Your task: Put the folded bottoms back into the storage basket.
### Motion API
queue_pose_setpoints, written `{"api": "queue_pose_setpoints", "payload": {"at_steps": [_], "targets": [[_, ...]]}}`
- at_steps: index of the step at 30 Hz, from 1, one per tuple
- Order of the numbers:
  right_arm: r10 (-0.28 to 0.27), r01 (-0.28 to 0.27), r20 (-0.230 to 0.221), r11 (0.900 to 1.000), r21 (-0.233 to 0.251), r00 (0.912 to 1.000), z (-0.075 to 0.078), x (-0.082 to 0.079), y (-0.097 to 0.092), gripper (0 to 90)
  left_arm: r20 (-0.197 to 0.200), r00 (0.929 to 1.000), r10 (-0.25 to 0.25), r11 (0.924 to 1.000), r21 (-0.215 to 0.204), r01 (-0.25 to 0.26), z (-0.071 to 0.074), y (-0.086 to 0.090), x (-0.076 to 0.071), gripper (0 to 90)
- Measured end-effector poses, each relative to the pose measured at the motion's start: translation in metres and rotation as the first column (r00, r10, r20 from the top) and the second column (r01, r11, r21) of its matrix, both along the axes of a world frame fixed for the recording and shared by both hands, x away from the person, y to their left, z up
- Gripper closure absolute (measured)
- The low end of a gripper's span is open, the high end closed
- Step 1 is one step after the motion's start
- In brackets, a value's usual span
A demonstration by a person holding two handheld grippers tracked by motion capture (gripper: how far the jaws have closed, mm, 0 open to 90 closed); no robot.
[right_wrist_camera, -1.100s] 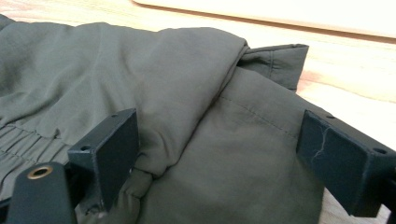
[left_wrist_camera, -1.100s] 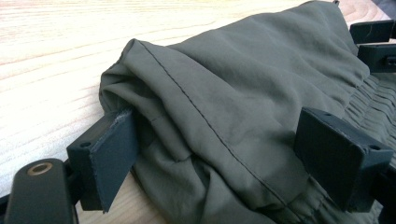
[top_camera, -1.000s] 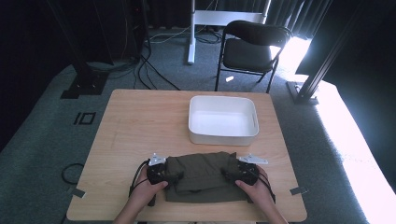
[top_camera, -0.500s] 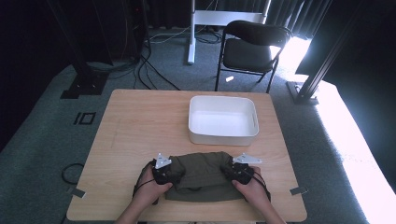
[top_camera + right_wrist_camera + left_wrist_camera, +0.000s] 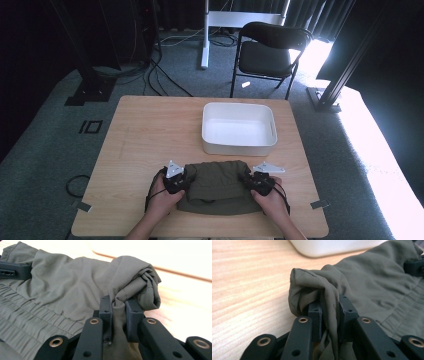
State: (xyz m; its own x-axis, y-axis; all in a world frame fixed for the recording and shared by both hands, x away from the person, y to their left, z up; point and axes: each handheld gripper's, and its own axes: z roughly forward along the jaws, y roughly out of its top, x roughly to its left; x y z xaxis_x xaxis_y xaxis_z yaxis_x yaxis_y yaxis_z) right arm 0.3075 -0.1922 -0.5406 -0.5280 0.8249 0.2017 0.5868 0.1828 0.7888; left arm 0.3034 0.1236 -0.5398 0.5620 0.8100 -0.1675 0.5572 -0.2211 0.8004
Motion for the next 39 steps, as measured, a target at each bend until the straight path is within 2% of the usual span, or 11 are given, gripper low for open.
{"api": "queue_pose_setpoints", "payload": {"at_steps": [2,3,5,6,11,19,26,31,34,39], "targets": [[0.001,-0.001,0.003,0.9997,0.025,1.0000,0.006,-0.001,-0.002,79.1,0.006,1.0000,-0.007,0.9999,-0.008,0.007,0.005,0.001,-0.001,78.7],[0.006,-0.006,0.006,0.9997,0.026,1.0000,0.009,-0.002,-0.003,79.2,0.008,1.0000,-0.005,0.9997,-0.025,0.006,0.008,0.001,-0.001,78.8],[0.003,-0.004,0.014,0.9988,0.050,0.9999,0.015,-0.004,-0.005,79.3,0.020,0.9997,-0.012,0.9996,-0.024,0.013,0.013,0.002,-0.002,79.1],[0.008,-0.009,0.013,0.9983,0.058,0.9999,0.018,-0.005,-0.005,79.3,0.022,0.9997,-0.007,0.9989,-0.046,0.008,0.016,0.003,-0.002,79.2],[0.006,-0.009,0.029,0.9951,0.098,0.9996,0.034,-0.007,-0.010,79.5,0.042,0.9991,-0.010,0.9957,-0.092,0.013,0.032,0.005,-0.003,79.5],[-0.002,-0.008,0.067,0.9879,0.155,0.9977,0.062,-0.007,-0.021,79.6,0.100,0.9943,-0.039,0.9916,-0.119,0.051,0.066,0.002,-0.001,79.7],[-0.029,0.008,0.104,0.9817,0.190,0.9941,0.083,0.000,-0.034,79.6,0.112,0.9919,-0.061,0.9874,-0.139,0.076,0.089,-0.006,0.017,79.7],[-0.052,0.025,0.124,0.9779,0.208,0.9909,0.098,0.012,-0.044,79.6,0.126,0.9893,-0.074,0.9839,-0.153,0.093,0.105,-0.015,0.033,79.8],[-0.068,0.036,0.133,0.9723,0.231,0.9888,0.107,0.019,-0.050,79.7,0.127,0.9891,-0.074,0.9807,-0.171,0.095,0.113,-0.019,0.044,79.8],[-0.090,0.051,0.150,0.9686,0.243,0.9845,0.119,0.031,-0.055,79.7,0.144,0.9873,-0.067,0.9835,-0.157,0.090,0.123,-0.027,0.059,80.1]]}}
